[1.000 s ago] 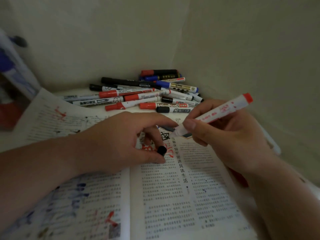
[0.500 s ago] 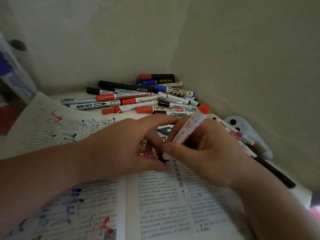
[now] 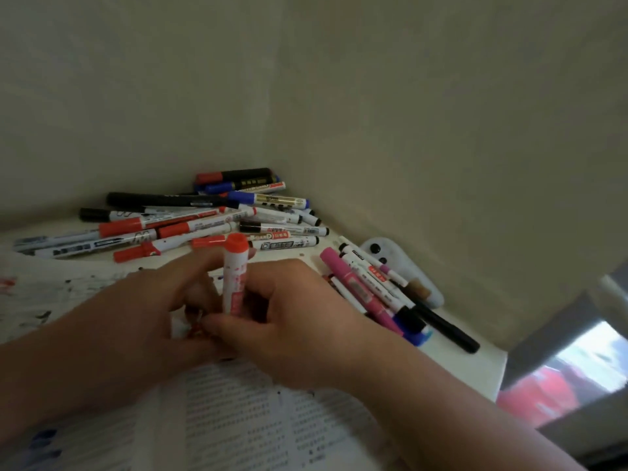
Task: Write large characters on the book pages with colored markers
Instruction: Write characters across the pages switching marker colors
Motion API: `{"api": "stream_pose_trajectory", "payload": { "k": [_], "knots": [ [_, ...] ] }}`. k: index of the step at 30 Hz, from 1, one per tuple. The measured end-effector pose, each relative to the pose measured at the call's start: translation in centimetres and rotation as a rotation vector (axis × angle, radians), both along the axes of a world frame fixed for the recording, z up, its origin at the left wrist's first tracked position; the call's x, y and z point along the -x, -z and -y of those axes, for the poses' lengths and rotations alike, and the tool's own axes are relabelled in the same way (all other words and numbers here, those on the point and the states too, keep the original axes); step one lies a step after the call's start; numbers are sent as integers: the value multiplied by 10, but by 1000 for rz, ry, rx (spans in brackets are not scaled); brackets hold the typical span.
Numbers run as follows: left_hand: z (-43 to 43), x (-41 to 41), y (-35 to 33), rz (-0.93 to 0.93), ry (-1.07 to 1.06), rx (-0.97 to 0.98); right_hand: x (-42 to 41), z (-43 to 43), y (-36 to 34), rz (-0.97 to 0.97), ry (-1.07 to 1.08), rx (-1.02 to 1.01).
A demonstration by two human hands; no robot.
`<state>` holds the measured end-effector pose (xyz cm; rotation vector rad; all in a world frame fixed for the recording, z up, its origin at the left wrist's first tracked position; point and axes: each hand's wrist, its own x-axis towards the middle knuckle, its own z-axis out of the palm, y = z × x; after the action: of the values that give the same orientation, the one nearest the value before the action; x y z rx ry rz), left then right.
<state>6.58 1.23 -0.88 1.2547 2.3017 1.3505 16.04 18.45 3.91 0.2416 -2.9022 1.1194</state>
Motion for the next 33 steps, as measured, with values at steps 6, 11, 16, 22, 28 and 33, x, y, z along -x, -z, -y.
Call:
{"api": "stream_pose_trajectory", "payload": {
  "k": [6,11,16,22,28,33],
  "knots": [
    [3,-7,-6,-40,9,0,2,-3,4,-12,-4,33],
    [5,-8,-10,-57,22,33,2,-4,12,-48,29,48],
    [3,-9,-12,-33,2,-26,2,-8,-1,-28,117,134],
    [6,-1,-10,-123,-38,34,4,-61,-59,-54,542,-160],
    [7,4,-7,-147,-31,81,14,-104,-61,206,654,-549],
    [8,6,-4,-131,-12,64,11,-118,-39,217,684,-614]
  ]
}}
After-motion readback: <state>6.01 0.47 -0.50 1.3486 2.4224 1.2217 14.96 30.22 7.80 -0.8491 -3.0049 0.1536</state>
